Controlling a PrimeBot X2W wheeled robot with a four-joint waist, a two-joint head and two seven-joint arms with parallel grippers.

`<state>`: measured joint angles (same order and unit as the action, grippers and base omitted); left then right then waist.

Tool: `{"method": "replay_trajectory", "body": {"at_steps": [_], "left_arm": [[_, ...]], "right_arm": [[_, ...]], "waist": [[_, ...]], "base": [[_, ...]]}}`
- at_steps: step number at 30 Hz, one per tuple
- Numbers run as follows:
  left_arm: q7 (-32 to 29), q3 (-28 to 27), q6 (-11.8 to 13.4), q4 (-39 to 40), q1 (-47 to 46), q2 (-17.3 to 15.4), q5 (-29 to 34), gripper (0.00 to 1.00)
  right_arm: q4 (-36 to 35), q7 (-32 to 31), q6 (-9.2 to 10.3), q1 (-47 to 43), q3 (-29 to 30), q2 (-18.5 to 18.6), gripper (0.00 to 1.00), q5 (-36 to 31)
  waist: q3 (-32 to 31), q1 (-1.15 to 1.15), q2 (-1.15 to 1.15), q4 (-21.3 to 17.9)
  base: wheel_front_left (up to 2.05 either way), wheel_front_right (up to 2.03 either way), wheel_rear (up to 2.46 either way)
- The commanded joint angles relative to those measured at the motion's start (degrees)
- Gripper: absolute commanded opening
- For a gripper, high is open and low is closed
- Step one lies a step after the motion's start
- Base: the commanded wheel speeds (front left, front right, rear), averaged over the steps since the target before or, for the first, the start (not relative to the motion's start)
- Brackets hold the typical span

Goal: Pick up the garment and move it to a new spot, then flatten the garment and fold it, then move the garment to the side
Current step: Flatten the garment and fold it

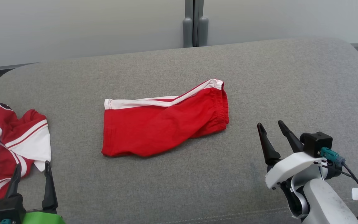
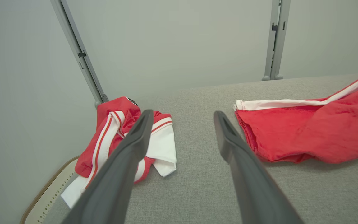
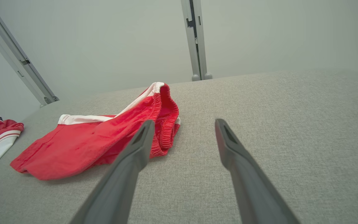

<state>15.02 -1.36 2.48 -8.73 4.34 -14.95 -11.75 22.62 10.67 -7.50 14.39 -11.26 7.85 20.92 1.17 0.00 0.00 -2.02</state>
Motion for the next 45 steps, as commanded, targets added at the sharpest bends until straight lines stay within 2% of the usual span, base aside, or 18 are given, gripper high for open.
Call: {"method": "replay_trajectory", "body": {"at_steps": [1,10,17,26,27,36,45], "left_arm": [[0.1,-0.1,0.0,0.3,0.0,0.3,0.4,1.00],[0.1,-0.5,-0.3,1.2,-0.3,1.0,1.2,1.00],[0.1,-0.2,-0.8,1.5,-1.6,1.7,1.8,1.00],[0.1,1.4,-1.9,1.0,-3.8,3.1,2.9,1.00],[0.1,1.4,-1.9,1.0,-3.8,3.1,2.9,1.00],[0.1,3.3,-3.3,0.3,-6.7,4.7,4.1,1.00],[0.1,3.8,-4.2,0.0,-8.8,6.0,4.9,1.00]], "right_arm": [[-0.3,-0.1,0.03,-0.6,0.2,0.1,1.00,-0.4],[-0.8,-0.4,0.02,0.9,0.0,-0.5,1.00,0.1],[3.6,-0.4,0.03,6.7,-1.9,-1.0,1.00,-0.7],[18.6,-1.2,0.03,18.0,-3.5,-2.2,1.00,-0.4],[18.6,-1.2,0.03,18.0,-3.5,-2.2,1.00,-0.4],[37.5,0.1,0.03,28.1,-2.6,-3.1,1.00,-0.5],[48.3,-0.9,0.03,33.8,-1.5,-3.8,1.00,-0.3]], "waist": [[0.0,0.00,0.00,0.0],[0.4,0.00,0.00,0.4],[1.1,0.00,0.00,1.7],[2.7,0.00,0.00,5.1],[2.7,0.00,0.00,5.1],[5.3,0.00,0.00,8.8],[8.0,0.00,0.00,10.8]], "base": [[0.00,0.00,0.00],[0.00,0.00,0.00],[0.00,0.00,0.00],[0.00,0.00,0.00],[0.00,0.00,0.00],[0.00,0.00,0.00],[0.00,0.00,0.00]]}}
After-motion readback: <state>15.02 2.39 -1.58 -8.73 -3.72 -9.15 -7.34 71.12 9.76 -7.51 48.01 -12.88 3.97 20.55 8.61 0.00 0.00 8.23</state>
